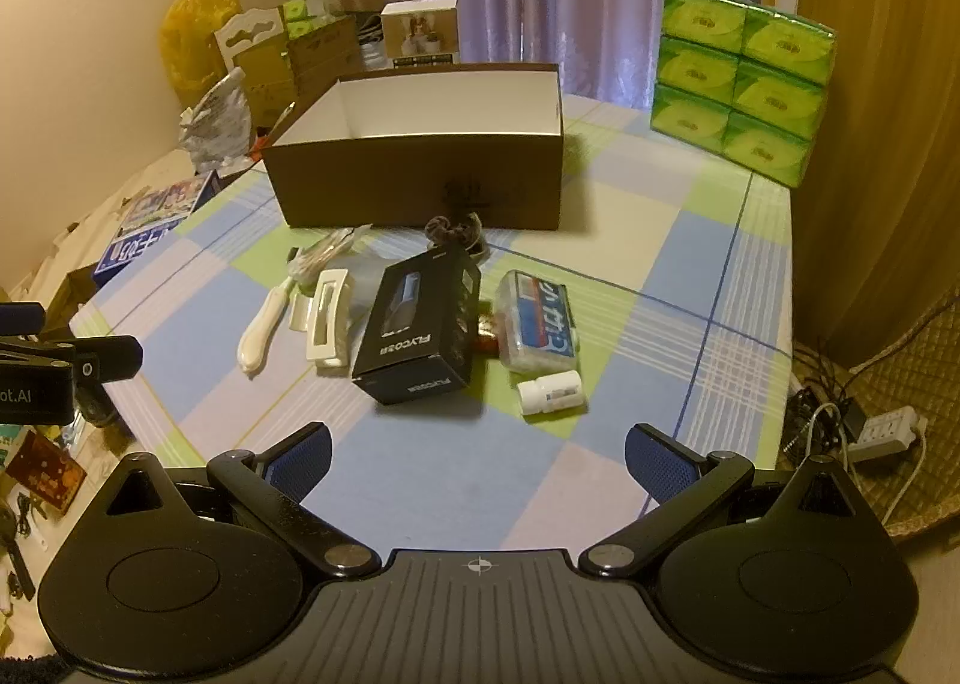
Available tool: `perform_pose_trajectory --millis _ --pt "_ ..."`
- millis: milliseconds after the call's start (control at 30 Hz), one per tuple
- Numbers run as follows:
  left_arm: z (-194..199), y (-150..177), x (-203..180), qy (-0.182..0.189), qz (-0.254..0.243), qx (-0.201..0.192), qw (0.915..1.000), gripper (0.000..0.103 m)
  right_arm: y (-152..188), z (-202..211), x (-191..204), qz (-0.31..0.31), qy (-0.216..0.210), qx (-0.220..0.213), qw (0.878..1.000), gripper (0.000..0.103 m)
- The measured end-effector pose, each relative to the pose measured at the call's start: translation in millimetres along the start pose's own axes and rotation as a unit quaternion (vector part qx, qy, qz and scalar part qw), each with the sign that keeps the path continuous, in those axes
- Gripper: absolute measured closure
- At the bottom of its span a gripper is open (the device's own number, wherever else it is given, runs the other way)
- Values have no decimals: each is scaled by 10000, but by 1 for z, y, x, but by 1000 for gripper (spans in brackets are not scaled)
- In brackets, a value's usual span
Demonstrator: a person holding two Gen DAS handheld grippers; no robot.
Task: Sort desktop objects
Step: 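Move both tools toward the items in front of the brown box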
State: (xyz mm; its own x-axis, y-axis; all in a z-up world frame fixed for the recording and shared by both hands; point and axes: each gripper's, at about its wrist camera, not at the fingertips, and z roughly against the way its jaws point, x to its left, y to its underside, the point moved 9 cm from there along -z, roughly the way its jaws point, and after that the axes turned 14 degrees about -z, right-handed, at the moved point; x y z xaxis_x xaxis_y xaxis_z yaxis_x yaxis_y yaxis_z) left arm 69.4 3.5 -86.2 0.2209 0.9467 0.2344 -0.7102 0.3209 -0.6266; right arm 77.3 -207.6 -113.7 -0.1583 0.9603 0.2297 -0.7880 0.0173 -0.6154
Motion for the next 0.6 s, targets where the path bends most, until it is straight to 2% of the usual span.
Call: perform_pose_trajectory --millis 600 --pt "-9 0 -1 23 -6 73 10000 1 -2 -7 -1 86 -54 103 9999 2"
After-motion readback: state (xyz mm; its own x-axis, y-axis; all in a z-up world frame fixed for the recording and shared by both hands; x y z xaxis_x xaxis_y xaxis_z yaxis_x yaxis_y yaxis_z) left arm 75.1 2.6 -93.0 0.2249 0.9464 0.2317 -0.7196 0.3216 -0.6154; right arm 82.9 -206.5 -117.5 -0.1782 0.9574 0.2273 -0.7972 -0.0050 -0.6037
